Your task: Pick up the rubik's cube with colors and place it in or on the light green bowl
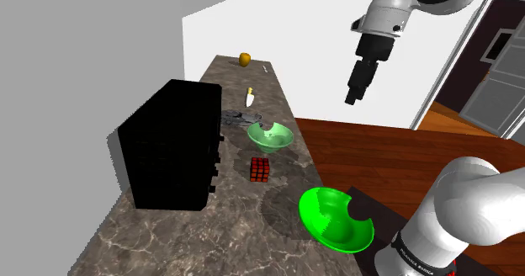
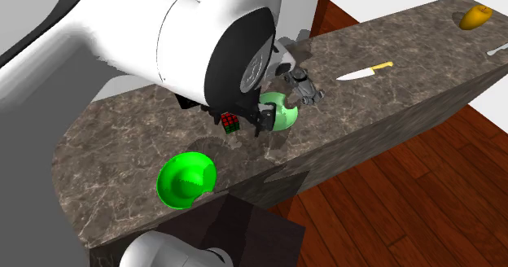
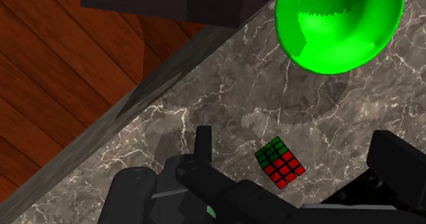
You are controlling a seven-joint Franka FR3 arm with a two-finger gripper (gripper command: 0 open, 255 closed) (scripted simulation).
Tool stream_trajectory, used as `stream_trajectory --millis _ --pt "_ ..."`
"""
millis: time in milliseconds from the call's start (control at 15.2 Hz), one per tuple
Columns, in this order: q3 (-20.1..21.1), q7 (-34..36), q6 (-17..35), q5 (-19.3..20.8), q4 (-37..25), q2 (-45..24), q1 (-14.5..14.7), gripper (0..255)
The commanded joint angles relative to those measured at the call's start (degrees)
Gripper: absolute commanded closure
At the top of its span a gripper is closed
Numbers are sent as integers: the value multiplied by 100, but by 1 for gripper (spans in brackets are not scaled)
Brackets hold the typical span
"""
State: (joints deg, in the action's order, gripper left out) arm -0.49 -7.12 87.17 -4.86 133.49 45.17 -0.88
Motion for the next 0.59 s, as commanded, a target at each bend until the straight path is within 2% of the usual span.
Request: stream_trajectory --millis 0,528 --pt "0 0 0 0 0 0 0 0" --pt "461 77 1557 -149 527 -932 238 0"
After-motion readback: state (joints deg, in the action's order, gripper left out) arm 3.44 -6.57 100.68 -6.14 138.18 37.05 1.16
